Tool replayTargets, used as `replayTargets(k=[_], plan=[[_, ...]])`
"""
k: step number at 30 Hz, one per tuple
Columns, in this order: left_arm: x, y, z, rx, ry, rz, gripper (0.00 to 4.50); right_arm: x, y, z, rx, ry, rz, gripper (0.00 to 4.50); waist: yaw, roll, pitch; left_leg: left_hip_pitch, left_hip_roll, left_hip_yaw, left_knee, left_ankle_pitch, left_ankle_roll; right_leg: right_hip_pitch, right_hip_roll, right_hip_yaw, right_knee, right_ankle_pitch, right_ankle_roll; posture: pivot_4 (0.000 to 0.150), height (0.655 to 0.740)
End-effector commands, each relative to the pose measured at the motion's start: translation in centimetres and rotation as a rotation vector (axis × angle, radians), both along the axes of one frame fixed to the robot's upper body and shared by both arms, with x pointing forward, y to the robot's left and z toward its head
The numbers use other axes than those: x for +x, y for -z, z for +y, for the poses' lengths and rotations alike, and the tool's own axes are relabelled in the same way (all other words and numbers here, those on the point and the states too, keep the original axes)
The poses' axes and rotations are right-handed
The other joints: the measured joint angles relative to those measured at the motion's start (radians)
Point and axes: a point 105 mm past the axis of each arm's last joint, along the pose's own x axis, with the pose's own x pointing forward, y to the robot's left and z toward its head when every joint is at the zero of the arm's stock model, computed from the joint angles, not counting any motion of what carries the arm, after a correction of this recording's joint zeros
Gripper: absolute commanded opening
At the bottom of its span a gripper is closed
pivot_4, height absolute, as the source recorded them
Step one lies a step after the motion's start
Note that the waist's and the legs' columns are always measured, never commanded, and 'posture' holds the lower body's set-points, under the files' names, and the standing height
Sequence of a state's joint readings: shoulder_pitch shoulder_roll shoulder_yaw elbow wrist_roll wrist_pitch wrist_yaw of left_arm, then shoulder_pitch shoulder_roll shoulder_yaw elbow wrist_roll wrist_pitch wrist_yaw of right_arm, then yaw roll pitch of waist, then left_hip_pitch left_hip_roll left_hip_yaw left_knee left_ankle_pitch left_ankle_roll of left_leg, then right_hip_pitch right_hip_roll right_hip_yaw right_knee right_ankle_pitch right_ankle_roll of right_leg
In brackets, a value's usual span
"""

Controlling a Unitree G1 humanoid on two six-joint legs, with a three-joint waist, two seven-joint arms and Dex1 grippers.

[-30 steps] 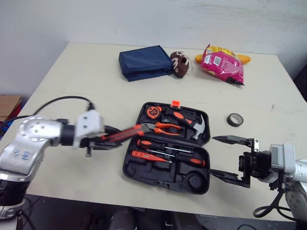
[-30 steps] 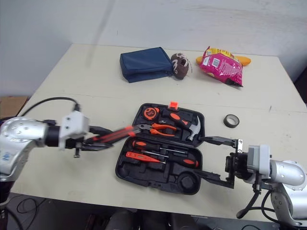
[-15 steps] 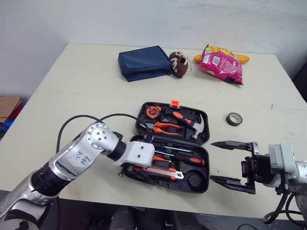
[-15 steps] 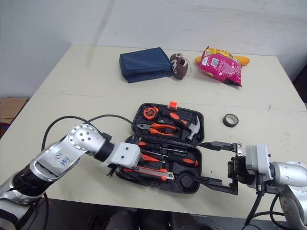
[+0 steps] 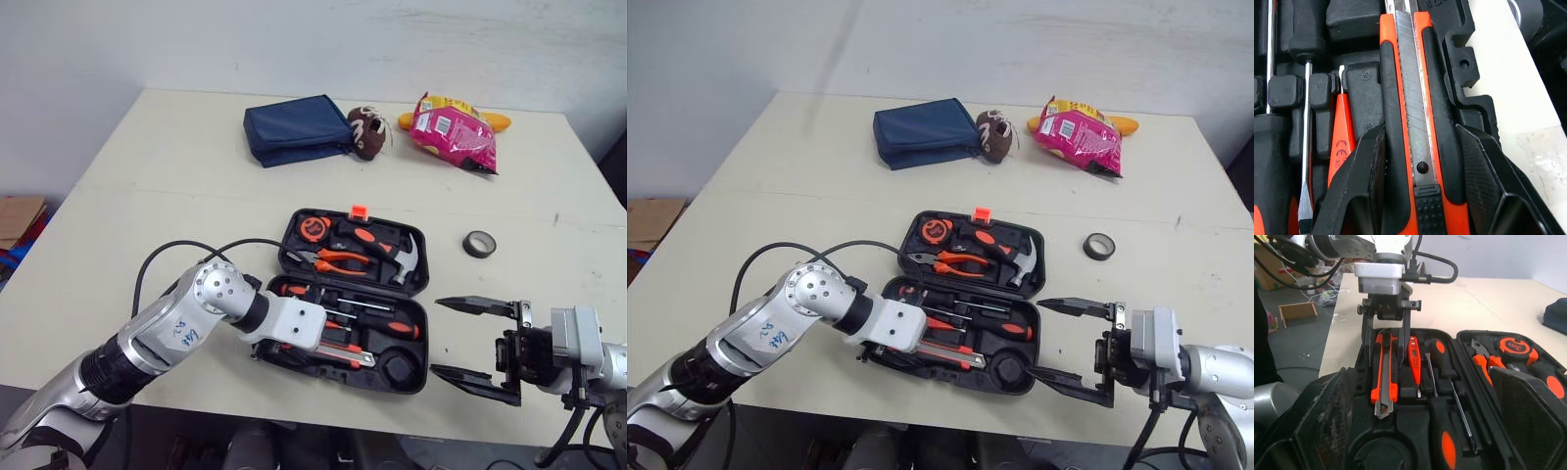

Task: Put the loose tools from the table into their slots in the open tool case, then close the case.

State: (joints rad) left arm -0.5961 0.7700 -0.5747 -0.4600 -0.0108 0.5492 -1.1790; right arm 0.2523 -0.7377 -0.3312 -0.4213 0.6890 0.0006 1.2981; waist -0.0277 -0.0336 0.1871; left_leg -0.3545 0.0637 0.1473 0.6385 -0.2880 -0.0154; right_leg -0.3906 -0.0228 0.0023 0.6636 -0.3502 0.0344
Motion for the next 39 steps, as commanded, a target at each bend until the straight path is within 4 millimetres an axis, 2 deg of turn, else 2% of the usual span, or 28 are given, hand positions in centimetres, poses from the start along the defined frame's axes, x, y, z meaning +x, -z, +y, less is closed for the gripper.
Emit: replayTargets(k=[1,3,7,9,10,14,16,20,25,27,33,36,39], plan=[[0.2,0.6,0.1,0.001,-0.024,0.013,1.47,-0.3,-0.1,-0.6,-0.001,0.016,-0.044,4.5,0.0,0.0,0.0,0.0,0.0,0.0,0.0,0.0,0.0,0.001,0.0,0.0,0.0,0.0,0.0,0.15,0.74],[0.0,0.8,0.1,0.006,-0.022,0.04,1.47,-0.5,0.2,-0.8,-0.001,0.019,-0.041,4.5,0.002,0.0,0.0,0.0,0.0,0.0,0.001,0.0,0.0,0.001,0.0,0.0,0.0,0.0,0.0,0.15,0.74],[0.5,-0.6,-0.9,-0.083,0.003,-0.034,3.33,-0.8,0.4,-1.1,-0.002,0.028,-0.04,4.5,0.001,0.0,0.0,0.0,0.0,0.0,0.001,0.0,0.001,0.001,0.0,0.0,0.0,0.0,0.0,0.15,0.74],[0.7,-2.3,-1.3,-0.156,0.039,-0.057,4.19,-0.8,0.5,-1.1,-0.002,0.029,-0.04,4.5,-0.001,0.0,0.0,0.0,0.0,0.0,0.001,0.0,0.001,0.0,0.0,0.0,0.0,0.0,0.0,0.15,0.74],[0.7,-3.1,-1.3,-0.186,0.058,-0.071,4.47,-0.8,0.4,-1.1,-0.001,0.028,-0.042,4.5,-0.002,0.0,0.0,-0.001,0.0,0.0,0.002,0.0,0.001,-0.001,0.0,0.0,0.0,0.0,0.0,0.15,0.74],[-0.5,-6.9,-1.1,-0.384,0.174,-0.055,4.47,-0.5,0.1,-0.8,0.004,0.024,-0.051,4.5,-0.002,0.0,0.0,-0.001,0.0,0.0,0.002,0.0,0.0,-0.001,0.0,0.0,0.001,0.0,0.0,0.15,0.74],[-0.4,-6.9,-0.7,-0.419,0.169,-0.056,4.47,-0.3,0.1,-0.7,0.005,0.024,-0.053,4.5,-0.002,0.0,0.0,-0.001,0.0,0.0,0.002,0.0,0.0,-0.001,0.0,0.0,0.002,0.0,0.0,0.15,0.74],[-0.8,-5.3,0.1,-0.443,0.195,-0.031,3.16,0.0,0.0,-0.6,0.009,0.036,-0.059,4.5,-0.002,0.0,0.0,0.0,0.0,0.0,0.002,0.0,0.0,0.0,0.0,0.0,0.001,0.0,0.0,0.15,0.74],[-0.7,-1.5,-0.4,-0.473,0.145,0.036,0.8,0.4,0.2,-0.9,0.006,0.063,-0.062,4.5,0.0,0.0,0.0,-0.001,0.0,0.0,0.005,-0.001,0.001,0.0,0.0,-0.001,0.001,0.0,0.0,0.15,0.74],[-0.5,-0.4,-0.4,-0.464,0.13,0.05,0.01,0.5,0.5,-1.2,0.002,0.076,-0.062,4.5,0.0,0.0,0.0,-0.002,0.0,0.0,0.006,-0.001,0.001,0.0,0.0,0.0,0.001,0.0,0.001,0.15,0.74],[0.2,2.9,0.7,-0.363,0.076,0.073,0.01,0.6,1.2,-2.0,-0.004,0.091,-0.065,4.5,0.0,0.0,0.0,-0.002,0.0,0.0,0.006,-0.002,0.003,0.0,0.0,-0.001,0.001,0.0,0.001,0.15,0.74],[0.7,3.2,0.7,-0.352,0.057,0.067,0.01,0.7,1.7,-2.4,-0.005,0.1,-0.069,4.5,-0.001,0.001,0.0,-0.001,0.0,0.0,0.006,-0.003,0.004,0.001,-0.001,0.0,0.001,0.0,0.001,0.15,0.74],[1.5,4.5,0.9,-0.288,0.006,0.086,0.01,0.5,2.7,-2.9,-0.005,0.109,-0.062,4.5,0.0,0.001,-0.001,0.002,0.0,0.0,0.006,-0.005,0.007,0.004,-0.001,-0.001,0.001,0.001,0.001,0.15,0.74]])
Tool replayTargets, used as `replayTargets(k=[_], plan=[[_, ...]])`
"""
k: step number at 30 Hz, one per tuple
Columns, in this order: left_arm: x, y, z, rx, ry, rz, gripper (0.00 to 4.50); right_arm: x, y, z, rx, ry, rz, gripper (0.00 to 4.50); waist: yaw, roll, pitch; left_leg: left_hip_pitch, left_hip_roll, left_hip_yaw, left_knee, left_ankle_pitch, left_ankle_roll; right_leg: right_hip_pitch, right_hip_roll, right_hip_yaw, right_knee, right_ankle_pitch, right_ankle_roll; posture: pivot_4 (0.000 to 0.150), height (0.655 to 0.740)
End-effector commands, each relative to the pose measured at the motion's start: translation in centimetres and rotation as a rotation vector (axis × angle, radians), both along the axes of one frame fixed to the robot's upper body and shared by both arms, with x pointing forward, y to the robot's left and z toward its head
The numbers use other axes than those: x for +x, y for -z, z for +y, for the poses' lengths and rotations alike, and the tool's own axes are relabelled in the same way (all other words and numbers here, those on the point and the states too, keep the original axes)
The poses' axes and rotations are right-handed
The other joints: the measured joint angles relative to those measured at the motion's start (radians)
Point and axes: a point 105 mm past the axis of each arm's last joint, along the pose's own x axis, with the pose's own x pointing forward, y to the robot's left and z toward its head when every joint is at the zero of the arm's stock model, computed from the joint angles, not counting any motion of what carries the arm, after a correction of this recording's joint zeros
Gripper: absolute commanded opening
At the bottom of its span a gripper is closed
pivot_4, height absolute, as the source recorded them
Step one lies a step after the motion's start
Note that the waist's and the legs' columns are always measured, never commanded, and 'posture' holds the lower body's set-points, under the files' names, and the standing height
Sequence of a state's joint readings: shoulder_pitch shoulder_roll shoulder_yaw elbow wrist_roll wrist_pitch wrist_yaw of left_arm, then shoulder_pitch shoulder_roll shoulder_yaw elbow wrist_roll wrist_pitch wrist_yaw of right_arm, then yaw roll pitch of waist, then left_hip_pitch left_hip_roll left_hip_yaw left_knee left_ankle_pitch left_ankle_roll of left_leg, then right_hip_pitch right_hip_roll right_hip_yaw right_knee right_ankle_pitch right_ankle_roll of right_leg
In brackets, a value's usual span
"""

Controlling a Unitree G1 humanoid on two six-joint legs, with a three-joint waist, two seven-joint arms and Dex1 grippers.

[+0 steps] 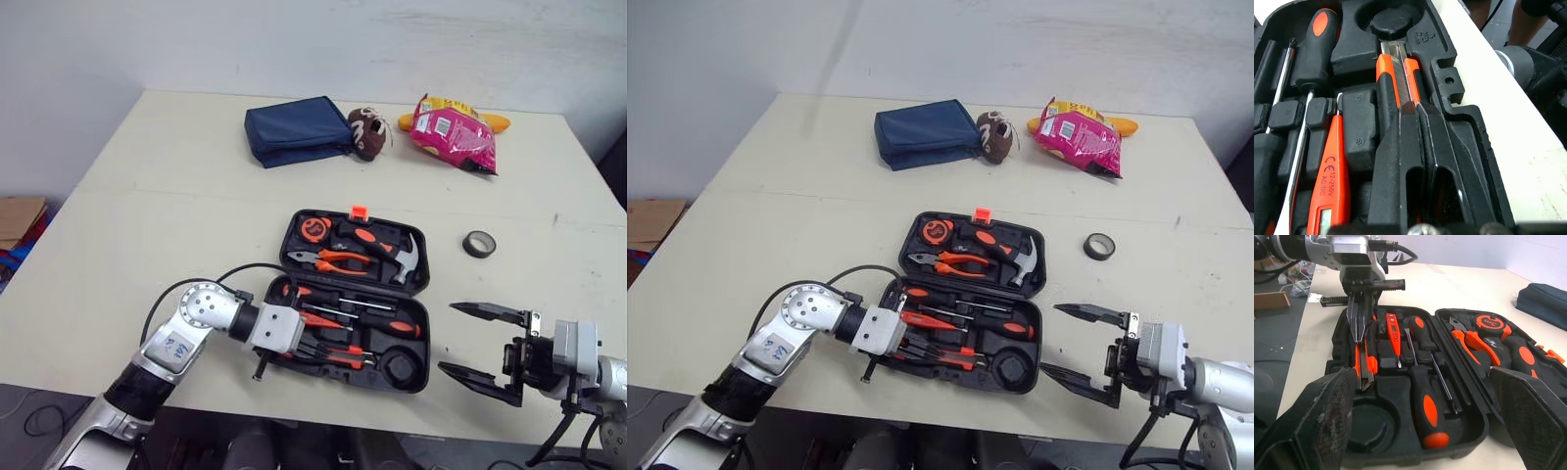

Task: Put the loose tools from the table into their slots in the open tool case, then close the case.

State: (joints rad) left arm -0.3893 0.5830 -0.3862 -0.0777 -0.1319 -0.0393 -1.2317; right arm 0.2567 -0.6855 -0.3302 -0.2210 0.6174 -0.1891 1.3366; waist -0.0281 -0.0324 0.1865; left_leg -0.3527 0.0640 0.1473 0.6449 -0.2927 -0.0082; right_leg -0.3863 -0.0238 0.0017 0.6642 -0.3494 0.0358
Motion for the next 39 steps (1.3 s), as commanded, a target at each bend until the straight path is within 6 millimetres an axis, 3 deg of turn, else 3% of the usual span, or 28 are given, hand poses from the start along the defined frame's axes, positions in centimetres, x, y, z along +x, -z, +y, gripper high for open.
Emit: replayTargets(k=[1,7,9,12,14,17,20,21,24,28,32,33,35,39], plan=[[1.2,2.5,0.8,0.125,-0.096,0.056,0.01,-0.3,0.4,-0.5,0.003,0.005,-0.027,4.5,0.0,0.0,0.0,0.001,0.0,0.0,0.0,-0.002,0.003,0.001,0.0,0.0,0.0,0.0,0.0,0.15,0.74],[0.5,5.5,2.4,0.336,-0.177,0.228,0.01,-0.8,0.9,-0.8,0.004,0.013,-0.037,4.5,0.0,0.004,-0.005,0.004,0.0,-0.001,0.0,-0.006,0.004,0.012,-0.001,-0.001,-0.004,0.0,0.001,0.15,0.74],[0.7,5.3,2.1,0.318,-0.157,0.178,0.01,-1.1,1.0,-1.0,0.003,0.016,-0.04,4.5,0.0,0.004,-0.009,0.008,0.0,-0.001,0.0,-0.006,0.004,0.014,-0.001,-0.001,-0.004,0.0,0.001,0.15,0.74],[1.4,3.3,0.6,0.165,-0.143,0.107,0.01,-1.5,0.9,-1.3,0.001,0.036,-0.049,4.5,-0.001,0.007,-0.012,0.016,0.0,0.0,-0.004,-0.007,0.003,0.022,-0.002,-0.001,-0.006,-0.001,-0.001,0.15,0.74],[1.4,0.5,-0.2,-0.008,-0.094,0.059,0.01,-1.7,0.7,-2.6,-0.012,0.095,-0.057,4.5,0.001,0.009,-0.013,0.02,0.0,0.0,-0.008,-0.007,0.003,0.026,-0.002,-0.001,-0.011,-0.001,-0.002,0.15,0.74],[1.7,-2.8,0.0,-0.186,-0.071,-0.053,0.01,-1.7,0.3,-4.9,-0.028,0.195,-0.075,4.5,0.001,0.007,-0.012,0.018,0.0,0.0,-0.008,-0.006,0.005,0.022,-0.002,-0.002,-0.011,-0.001,-0.001,0.15,0.74],[2.2,-4.7,0.9,-0.288,-0.1,-0.108,0.01,-1.6,0.0,-6.4,-0.034,0.258,-0.085,4.5,0.002,0.007,-0.011,0.01,0.0,0.0,-0.008,-0.005,0.004,0.011,-0.002,-0.002,-0.01,0.0,0.0,0.15,0.74],[2.8,-5.3,2.0,-0.306,-0.162,-0.087,0.01,-1.6,0.0,-7.7,-0.041,0.314,-0.087,4.5,0.001,0.007,-0.011,0.01,0.0,0.0,-0.008,-0.006,0.003,0.011,-0.002,-0.002,-0.01,0.0,-0.001,0.15,0.74],[4.4,-6.6,6.3,-0.345,-0.359,-0.106,0.78,-2.0,0.1,-12.2,-0.058,0.517,-0.083,4.5,-0.005,0.008,-0.01,0.01,0.0,0.001,-0.011,-0.006,0.002,0.01,-0.002,-0.002,-0.01,-0.001,-0.002,0.15,0.74],[5.8,-7.4,11.8,-0.359,-0.593,-0.145,2.55,-3.0,0.2,-15.6,-0.074,0.689,-0.092,4.5,-0.003,0.008,-0.009,0.014,0.0,0.001,-0.015,-0.006,0.0,0.01,-0.001,-0.002,-0.011,-0.004,-0.004,0.15,0.74],[6.9,-7.1,20.7,-0.367,-0.957,-0.156,4.47,-4.3,0.5,-18.6,-0.059,0.873,-0.094,4.5,-0.006,0.008,-0.008,0.013,0.0,0.001,-0.015,-0.007,0.0,0.01,-0.002,-0.002,-0.01,-0.004,-0.004,0.15,0.74],[6.8,-6.7,23.2,-0.358,-1.053,-0.168,4.47,-4.7,1.0,-19.2,-0.059,0.91,-0.084,4.5,-0.008,0.007,-0.007,0.014,0.0,0.001,-0.016,-0.007,0.0,0.01,-0.002,-0.002,-0.01,-0.004,-0.004,0.15,0.74],[6.5,-6.0,26.1,-0.346,-1.163,-0.178,4.47,-5.3,1.6,-19.7,-0.068,0.951,-0.074,4.5,-0.012,0.007,-0.006,0.014,0.0,0.001,-0.017,-0.007,-0.001,0.01,-0.002,-0.003,-0.01,-0.004,-0.004,0.15,0.74],[5.5,-5.4,29.0,-0.299,-1.241,-0.2,4.47,-6.0,2.1,-20.7,-0.049,1.033,-0.08,4.5,-0.012,0.007,-0.006,0.014,0.0,0.002,-0.018,-0.008,-0.001,0.01,-0.003,-0.003,-0.011,-0.004,-0.005,0.15,0.74]])
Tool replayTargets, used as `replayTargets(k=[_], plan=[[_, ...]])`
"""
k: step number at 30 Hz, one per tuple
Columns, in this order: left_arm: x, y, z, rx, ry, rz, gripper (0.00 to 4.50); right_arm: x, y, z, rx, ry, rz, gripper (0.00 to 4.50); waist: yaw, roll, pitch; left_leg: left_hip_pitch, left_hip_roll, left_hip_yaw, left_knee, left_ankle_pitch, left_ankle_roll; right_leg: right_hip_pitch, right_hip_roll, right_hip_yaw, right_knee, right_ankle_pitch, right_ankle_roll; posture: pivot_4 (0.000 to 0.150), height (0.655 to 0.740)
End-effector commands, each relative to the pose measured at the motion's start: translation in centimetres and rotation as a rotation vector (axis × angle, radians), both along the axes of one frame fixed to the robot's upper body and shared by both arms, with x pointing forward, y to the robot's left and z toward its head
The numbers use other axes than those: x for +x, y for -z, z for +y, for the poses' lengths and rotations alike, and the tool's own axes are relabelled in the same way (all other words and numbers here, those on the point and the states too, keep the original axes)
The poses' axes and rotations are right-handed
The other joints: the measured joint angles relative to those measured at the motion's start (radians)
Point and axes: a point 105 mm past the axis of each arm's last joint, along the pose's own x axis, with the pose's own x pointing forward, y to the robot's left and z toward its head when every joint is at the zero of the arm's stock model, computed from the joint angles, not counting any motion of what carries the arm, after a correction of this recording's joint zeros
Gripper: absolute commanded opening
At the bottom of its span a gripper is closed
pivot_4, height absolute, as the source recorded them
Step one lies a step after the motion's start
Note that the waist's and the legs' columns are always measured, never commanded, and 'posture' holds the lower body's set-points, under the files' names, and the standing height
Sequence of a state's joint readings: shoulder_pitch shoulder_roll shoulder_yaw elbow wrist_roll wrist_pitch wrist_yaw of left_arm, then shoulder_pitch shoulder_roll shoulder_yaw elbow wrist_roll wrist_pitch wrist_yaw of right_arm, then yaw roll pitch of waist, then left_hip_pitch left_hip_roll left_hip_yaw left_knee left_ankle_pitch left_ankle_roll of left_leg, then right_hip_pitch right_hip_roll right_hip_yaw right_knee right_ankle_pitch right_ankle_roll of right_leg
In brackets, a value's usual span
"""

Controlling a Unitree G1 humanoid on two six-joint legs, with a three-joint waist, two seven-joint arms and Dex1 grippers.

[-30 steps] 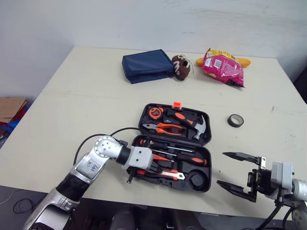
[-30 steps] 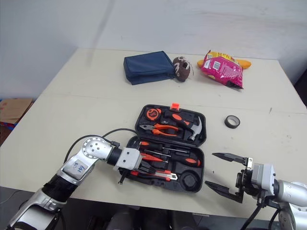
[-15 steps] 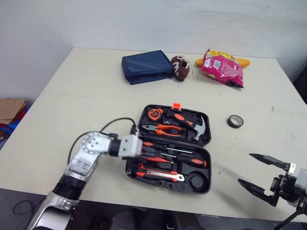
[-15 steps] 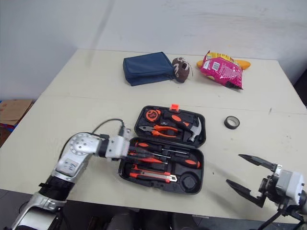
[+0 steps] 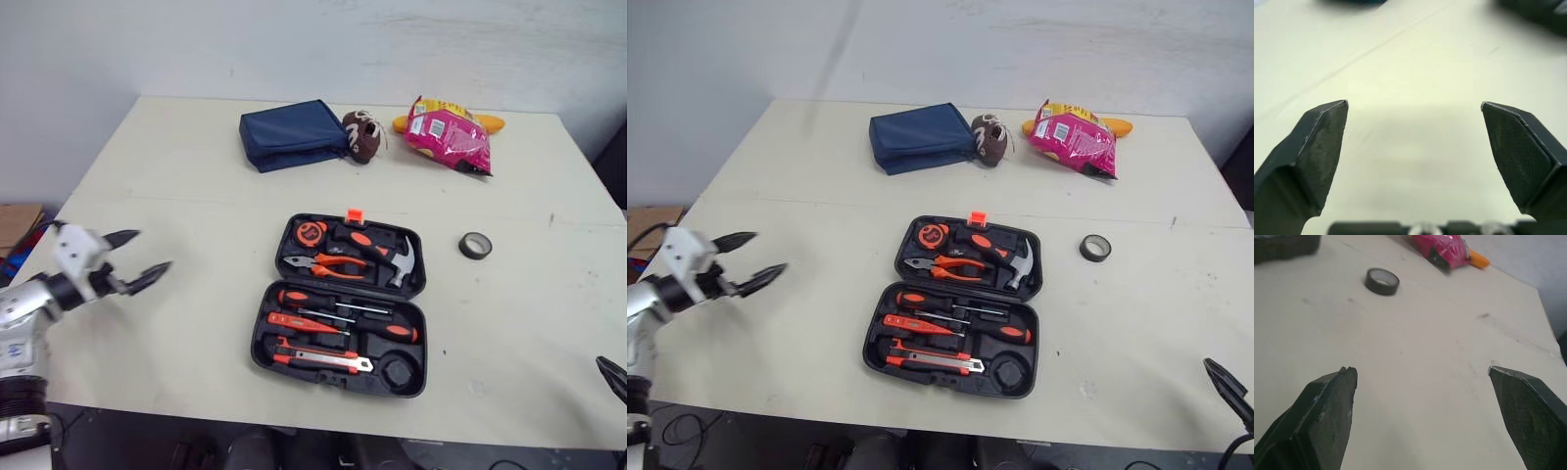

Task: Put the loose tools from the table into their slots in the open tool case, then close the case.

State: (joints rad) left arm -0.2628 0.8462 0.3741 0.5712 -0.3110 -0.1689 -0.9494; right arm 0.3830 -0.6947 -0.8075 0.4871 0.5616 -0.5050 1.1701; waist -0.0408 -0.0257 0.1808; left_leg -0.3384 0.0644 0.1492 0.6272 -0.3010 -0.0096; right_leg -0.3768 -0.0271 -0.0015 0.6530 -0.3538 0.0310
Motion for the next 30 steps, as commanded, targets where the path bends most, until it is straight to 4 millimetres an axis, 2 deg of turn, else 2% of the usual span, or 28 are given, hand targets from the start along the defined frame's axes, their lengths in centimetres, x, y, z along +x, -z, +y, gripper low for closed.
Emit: replayTargets(k=[1,4,8,12,13,15,16,18,19,22,24,27,30], plan=[[-0.8,-1.2,1.9,0.014,-0.048,-0.042,4.47,-0.7,-0.8,-1.0,-0.027,0.08,-0.057,4.5,0.002,0.0,0.0,0.0,0.0,0.0,0.0,0.0,0.0,0.0,-0.001,0.0,0.0,0.0,0.0,0.15,0.74],[-0.7,-1.7,1.8,-0.009,-0.038,-0.059,4.47,0.2,-1.1,-0.7,-0.019,0.089,-0.089,4.5,0.007,-0.002,0.001,0.0,0.0,0.0,0.0,-0.003,-0.005,0.0,-0.001,-0.001,0.0,0.0,0.0,0.15,0.74],[-0.8,-2.5,-0.4,-0.046,0.06,-0.082,4.47,2.4,-2.3,0.5,0.025,0.033,-0.112,4.5,0.007,-0.001,0.002,-0.001,0.0,-0.001,0.0,-0.003,-0.005,0.0,-0.001,-0.002,0.001,0.0,0.0,0.15,0.74],[-0.7,-4.2,-6.1,-0.101,0.271,-0.045,4.47,7.5,-5.1,3.6,0.033,-0.105,-0.062,4.5,-0.004,0.0,0.003,-0.001,0.0,0.0,0.0,-0.003,-0.005,0.0,-0.001,-0.001,0.001,0.0,0.0,0.15,0.74],[-0.7,-4.8,-7.7,-0.103,0.327,-0.046,4.47,8.9,-6.4,5.0,0.034,-0.161,-0.063,4.5,-0.01,0.001,0.003,-0.001,0.0,0.0,0.001,-0.003,-0.005,0.0,-0.001,-0.001,0.002,0.0,0.0,0.15,0.74],[-1.1,-5.7,-10.3,-0.125,0.426,-0.031,4.47,11.4,-7.6,6.3,0.002,-0.151,0.013,4.5,-0.018,0.002,0.004,-0.002,0.0,0.0,0.001,-0.002,-0.005,-0.001,-0.001,-0.001,0.002,0.0,0.001,0.15,0.74],[-1.2,-6.1,-11.3,-0.126,0.463,-0.032,4.47,12.3,-7.9,6.8,-0.021,-0.132,0.065,4.5,-0.018,0.002,0.004,-0.002,0.0,0.0,0.001,-0.002,-0.005,-0.001,0.0,-0.001,0.003,0.001,0.001,0.15,0.74],[-1.3,-6.7,-12.6,-0.119,0.499,-0.042,4.47,13.3,-8.5,8.8,-0.018,-0.189,0.117,4.5,-0.015,0.002,0.004,-0.002,0.001,-0.001,0.0,0.002,-0.004,-0.003,0.001,-0.001,0.003,0.0,0.0,0.15,0.74],[-1.3,-6.9,-13.2,-0.125,0.517,-0.041,4.47,13.5,-9.0,10.2,0.004,-0.252,0.122,4.5,-0.013,0.001,0.004,-0.004,0.001,-0.002,0.0,0.005,-0.009,-0.004,0.002,-0.001,0.002,0.0,0.0,0.15,0.74],[-1.6,-7.6,-16.0,-0.121,0.608,-0.067,4.47,15.1,-9.1,12.6,-0.102,-0.323,0.282,4.5,-0.011,0.002,0.004,-0.017,0.001,-0.001,0.001,0.009,-0.012,-0.017,0.004,0.0,0.005,-0.001,0.001,0.15,0.74],[-2.0,-8.0,-17.9,-0.129,0.679,-0.08,4.47,15.8,-9.3,14.0,-0.113,-0.414,0.352,4.5,-0.014,0.002,0.005,-0.022,0.0,0.0,0.004,0.009,-0.011,-0.022,0.003,0.001,0.006,0.0,0.003,0.15,0.74],[-3.1,-8.5,-20.0,-0.172,0.776,-0.072,4.47,16.8,-8.4,14.4,-0.166,-0.46,0.473,4.5,-0.013,0.001,0.005,-0.026,0.0,0.0,0.006,0.009,-0.009,-0.024,0.003,0.001,0.004,0.001,0.004,0.15,0.74],[-3.7,-8.9,-21.0,-0.214,0.825,-0.059,4.47,17.6,-8.0,14.4,-0.194,-0.463,0.531,4.5,-0.013,0.0,0.006,-0.03,0.0,0.0,0.007,0.009,-0.009,-0.028,0.003,0.001,0.004,0.001,0.004,0.15,0.74]])
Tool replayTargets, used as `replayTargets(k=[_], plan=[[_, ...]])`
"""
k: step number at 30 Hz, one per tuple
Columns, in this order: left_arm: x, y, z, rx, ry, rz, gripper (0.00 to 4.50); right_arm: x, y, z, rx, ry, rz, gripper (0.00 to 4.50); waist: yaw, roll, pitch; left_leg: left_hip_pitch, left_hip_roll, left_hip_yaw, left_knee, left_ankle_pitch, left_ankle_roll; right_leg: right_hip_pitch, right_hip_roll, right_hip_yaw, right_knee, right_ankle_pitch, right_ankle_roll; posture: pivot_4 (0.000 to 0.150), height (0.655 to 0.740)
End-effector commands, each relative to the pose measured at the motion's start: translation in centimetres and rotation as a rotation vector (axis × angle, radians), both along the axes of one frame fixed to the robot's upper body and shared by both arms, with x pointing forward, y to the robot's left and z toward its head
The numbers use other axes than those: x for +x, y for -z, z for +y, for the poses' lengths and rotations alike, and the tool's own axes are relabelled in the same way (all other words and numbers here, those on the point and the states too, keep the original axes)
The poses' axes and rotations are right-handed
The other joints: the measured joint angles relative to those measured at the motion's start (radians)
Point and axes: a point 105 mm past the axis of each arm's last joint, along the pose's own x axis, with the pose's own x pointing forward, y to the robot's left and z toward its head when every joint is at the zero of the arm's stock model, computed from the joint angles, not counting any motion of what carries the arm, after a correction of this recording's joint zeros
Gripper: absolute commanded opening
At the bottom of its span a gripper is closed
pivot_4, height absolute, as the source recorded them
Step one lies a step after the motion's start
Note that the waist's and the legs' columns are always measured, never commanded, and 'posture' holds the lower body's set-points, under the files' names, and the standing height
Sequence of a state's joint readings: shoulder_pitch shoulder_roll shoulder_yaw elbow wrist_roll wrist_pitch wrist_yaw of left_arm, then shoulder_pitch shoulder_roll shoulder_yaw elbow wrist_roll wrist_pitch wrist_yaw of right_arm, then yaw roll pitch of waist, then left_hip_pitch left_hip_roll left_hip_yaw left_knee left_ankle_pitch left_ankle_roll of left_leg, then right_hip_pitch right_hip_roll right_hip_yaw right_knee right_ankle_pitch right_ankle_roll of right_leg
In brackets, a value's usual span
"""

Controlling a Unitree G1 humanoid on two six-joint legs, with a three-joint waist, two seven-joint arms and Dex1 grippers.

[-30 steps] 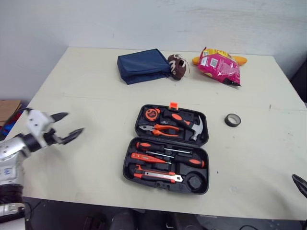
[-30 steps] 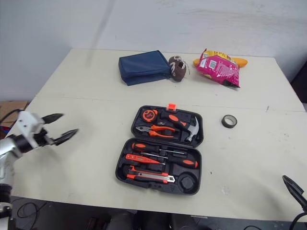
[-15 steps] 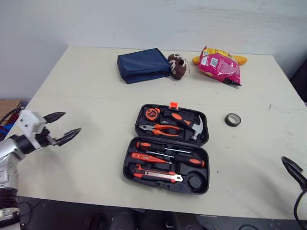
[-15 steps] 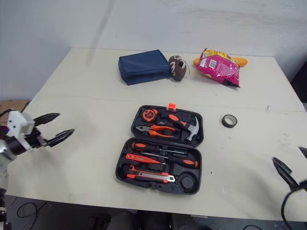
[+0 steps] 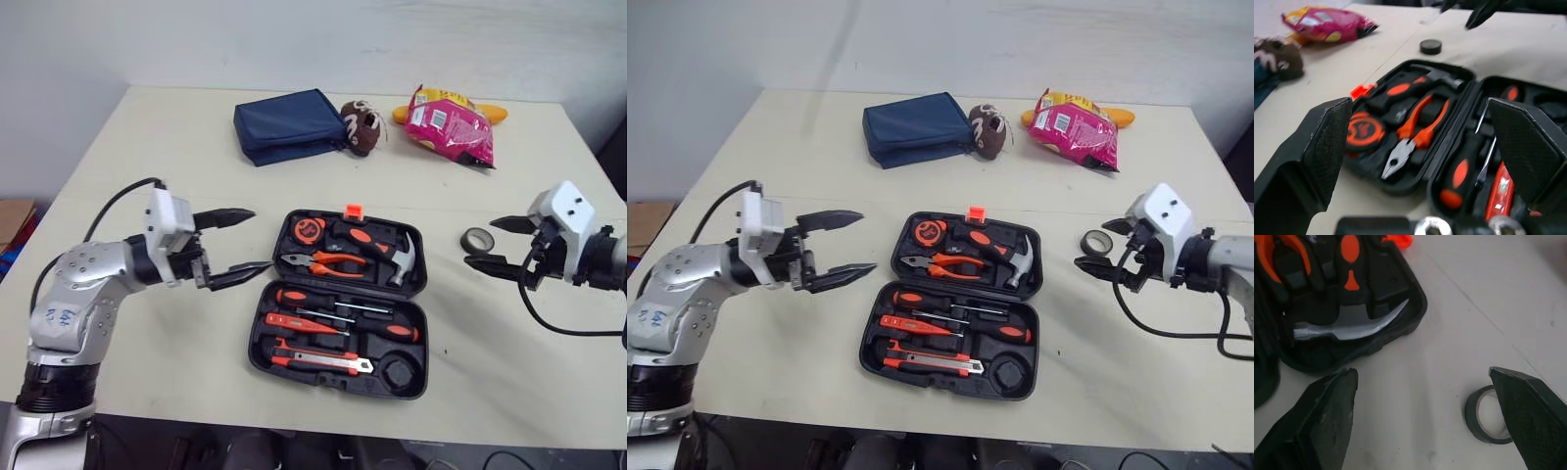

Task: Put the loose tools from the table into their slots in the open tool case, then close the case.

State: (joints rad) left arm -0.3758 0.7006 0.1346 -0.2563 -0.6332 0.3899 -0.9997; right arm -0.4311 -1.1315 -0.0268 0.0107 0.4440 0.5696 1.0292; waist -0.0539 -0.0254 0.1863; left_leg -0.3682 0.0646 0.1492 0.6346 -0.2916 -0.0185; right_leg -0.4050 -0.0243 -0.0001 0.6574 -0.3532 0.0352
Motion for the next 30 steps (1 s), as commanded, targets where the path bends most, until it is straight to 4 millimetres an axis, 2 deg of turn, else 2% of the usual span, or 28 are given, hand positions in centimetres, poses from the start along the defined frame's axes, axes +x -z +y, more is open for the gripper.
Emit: replayTargets(k=[1,4,8,14,19,22,26,27,29,30], plan=[[-1.4,-1.1,-1.6,-0.018,0.096,-0.014,4.47,0.8,1.1,-0.8,-0.076,0.008,0.082,4.5,0.001,0.0,0.0,-0.003,0.0,0.0,0.001,0.0,0.0,-0.003,0.0,0.0,0.002,0.0,0.0,0.15,0.74],[-2.3,-0.9,-3.0,-0.01,0.163,-0.013,4.47,2.0,2.0,-1.7,-0.134,0.03,0.142,4.5,0.0,0.0,0.0,-0.004,0.0,0.001,0.003,0.0,0.0,-0.005,0.0,0.001,0.003,0.0,0.0,0.15,0.74],[-2.8,-0.2,-3.9,-0.008,0.183,0.0,4.47,4.3,1.9,-2.1,-0.104,0.035,0.099,4.5,-0.006,0.0,0.001,-0.003,0.0,0.002,0.008,0.0,0.0,-0.004,0.0,0.002,0.007,0.0,0.0,0.15,0.74],[-3.1,0.2,-3.8,-0.004,0.167,0.009,4.47,5.4,2.9,-3.2,-0.129,0.073,0.144,4.5,-0.007,0.0,0.001,-0.003,0.0,0.002,0.013,0.001,0.001,-0.004,0.001,0.003,0.012,0.0,0.0,0.15,0.74],[-3.0,0.2,-3.6,0.003,0.154,0.007,4.47,6.7,4.0,-3.1,-0.126,0.101,0.176,4.5,-0.009,0.0,0.001,-0.002,0.0,0.003,0.015,0.002,0.001,-0.004,0.0,0.004,0.016,0.001,-0.001,0.15,0.74],[-2.9,0.2,-3.5,0.005,0.153,0.003,4.5,7.1,4.3,-2.9,-0.127,0.085,0.169,3.58,-0.008,0.0,0.001,-0.002,0.0,0.002,0.015,0.003,0.001,-0.004,0.0,0.004,0.017,0.001,-0.001,0.15,0.74],[-2.7,0.2,-3.3,0.01,0.144,0.002,4.5,7.2,4.3,-2.8,-0.128,0.068,0.159,1.57,-0.007,0.0,0.001,-0.002,0.0,0.002,0.015,0.003,0.001,-0.004,0.0,0.004,0.017,0.001,-0.001,0.15,0.74],[-2.6,0.3,-3.2,0.012,0.143,0.001,4.5,7.2,4.3,-2.8,-0.128,0.066,0.156,0.95,-0.007,0.0,0.001,-0.002,0.0,0.002,0.015,0.003,0.001,-0.004,0.0,0.004,0.017,0.001,-0.001,0.15,0.74],[-2.7,0.4,-3.2,0.016,0.146,-0.003,4.5,7.2,3.8,-2.5,-0.138,0.027,0.12,0.03,-0.008,0.0,0.001,-0.002,0.0,0.002,0.016,0.003,0.001,-0.004,0.0,0.004,0.017,0.001,-0.001,0.15,0.74],[-2.7,0.4,-3.2,0.018,0.148,-0.004,4.5,7.2,3.6,-2.4,-0.142,0.012,0.103,0.03,-0.008,0.0,0.001,-0.002,0.0,0.002,0.016,0.003,0.001,-0.004,0.0,0.004,0.018,0.001,-0.001,0.15,0.74]])
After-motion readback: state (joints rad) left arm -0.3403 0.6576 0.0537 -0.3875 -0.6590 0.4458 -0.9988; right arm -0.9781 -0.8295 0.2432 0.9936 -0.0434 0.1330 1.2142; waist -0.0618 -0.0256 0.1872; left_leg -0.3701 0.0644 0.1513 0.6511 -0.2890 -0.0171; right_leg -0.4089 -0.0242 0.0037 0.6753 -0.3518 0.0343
